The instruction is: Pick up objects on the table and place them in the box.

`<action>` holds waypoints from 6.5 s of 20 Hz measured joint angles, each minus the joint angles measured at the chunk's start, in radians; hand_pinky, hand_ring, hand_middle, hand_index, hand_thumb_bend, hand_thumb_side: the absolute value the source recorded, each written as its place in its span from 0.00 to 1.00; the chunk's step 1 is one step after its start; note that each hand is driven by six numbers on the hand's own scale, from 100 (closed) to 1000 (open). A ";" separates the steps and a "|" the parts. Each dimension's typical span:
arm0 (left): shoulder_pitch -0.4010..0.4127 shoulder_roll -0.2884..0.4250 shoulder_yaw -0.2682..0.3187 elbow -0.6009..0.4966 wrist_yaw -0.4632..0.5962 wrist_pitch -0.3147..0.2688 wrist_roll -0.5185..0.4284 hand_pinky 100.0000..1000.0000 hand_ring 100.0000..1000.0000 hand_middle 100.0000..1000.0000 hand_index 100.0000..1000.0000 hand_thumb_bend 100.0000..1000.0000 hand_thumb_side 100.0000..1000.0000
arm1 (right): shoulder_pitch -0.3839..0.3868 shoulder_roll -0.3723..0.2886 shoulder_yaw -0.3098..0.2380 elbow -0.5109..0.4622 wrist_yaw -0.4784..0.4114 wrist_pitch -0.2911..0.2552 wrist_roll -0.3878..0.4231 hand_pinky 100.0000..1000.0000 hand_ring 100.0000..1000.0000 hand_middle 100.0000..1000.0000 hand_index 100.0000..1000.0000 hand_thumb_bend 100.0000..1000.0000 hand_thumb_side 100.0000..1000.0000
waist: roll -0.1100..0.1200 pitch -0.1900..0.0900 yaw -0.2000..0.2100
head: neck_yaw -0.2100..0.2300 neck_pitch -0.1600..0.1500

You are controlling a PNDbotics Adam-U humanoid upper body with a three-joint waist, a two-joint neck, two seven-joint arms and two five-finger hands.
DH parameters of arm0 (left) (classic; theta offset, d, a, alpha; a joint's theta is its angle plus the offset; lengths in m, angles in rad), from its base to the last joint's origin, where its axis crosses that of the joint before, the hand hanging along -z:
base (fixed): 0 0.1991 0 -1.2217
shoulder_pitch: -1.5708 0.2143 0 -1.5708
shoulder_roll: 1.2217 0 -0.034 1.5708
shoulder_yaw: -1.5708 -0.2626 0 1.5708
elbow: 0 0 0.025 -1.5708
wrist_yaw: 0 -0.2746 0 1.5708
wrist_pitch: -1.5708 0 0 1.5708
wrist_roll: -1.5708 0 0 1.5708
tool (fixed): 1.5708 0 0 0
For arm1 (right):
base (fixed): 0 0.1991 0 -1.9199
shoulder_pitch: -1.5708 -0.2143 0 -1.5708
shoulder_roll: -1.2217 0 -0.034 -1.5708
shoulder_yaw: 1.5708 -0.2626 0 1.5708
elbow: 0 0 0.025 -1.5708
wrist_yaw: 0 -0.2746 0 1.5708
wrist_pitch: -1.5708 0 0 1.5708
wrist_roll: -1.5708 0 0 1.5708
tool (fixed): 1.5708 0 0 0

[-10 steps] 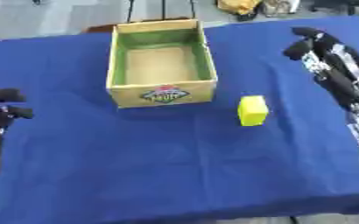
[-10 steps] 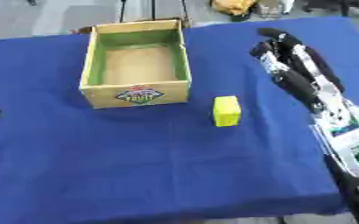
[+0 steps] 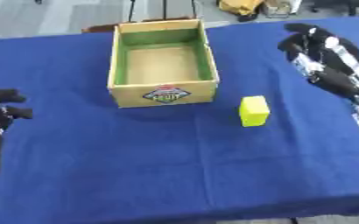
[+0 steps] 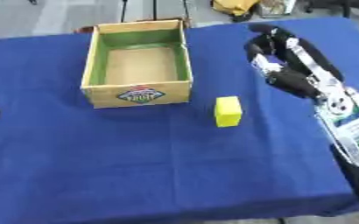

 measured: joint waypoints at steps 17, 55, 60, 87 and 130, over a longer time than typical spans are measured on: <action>0.003 0.000 -0.002 0.005 -0.001 0.003 -0.004 0.70 0.45 0.55 0.68 0.71 0.91 | -0.093 -0.095 0.109 0.114 0.193 -0.061 0.255 0.85 0.87 0.81 0.96 0.31 0.48 | -0.003 -0.003 0.005 | -0.010 0.007; 0.006 0.000 -0.003 0.006 -0.001 0.006 -0.008 0.70 0.45 0.55 0.68 0.71 0.92 | -0.196 -0.047 0.178 0.388 0.451 -0.179 0.287 0.88 0.92 0.86 0.96 0.25 0.48 | 0.003 -0.008 0.007 | -0.016 0.007; 0.006 0.000 -0.003 0.006 -0.001 0.006 -0.008 0.70 0.45 0.55 0.68 0.71 0.92 | -0.178 -0.057 0.182 0.348 0.442 -0.174 0.299 0.88 0.92 0.86 0.96 0.25 0.48 | 0.003 -0.008 0.007 | -0.016 0.007; 0.006 0.000 -0.003 0.006 -0.001 0.006 -0.008 0.70 0.45 0.55 0.68 0.71 0.92 | -0.172 -0.035 0.232 0.392 0.569 -0.239 0.305 0.79 0.74 0.75 0.92 0.00 0.23 | 0.000 -0.008 0.014 | -0.017 0.007; 0.007 0.000 -0.010 0.006 -0.001 0.008 -0.011 0.70 0.45 0.55 0.68 0.71 0.91 | -0.535 -0.021 0.244 0.435 0.605 -0.233 0.209 0.39 0.29 0.59 0.85 0.00 0.00 | -0.004 -0.022 0.036 | -0.021 0.008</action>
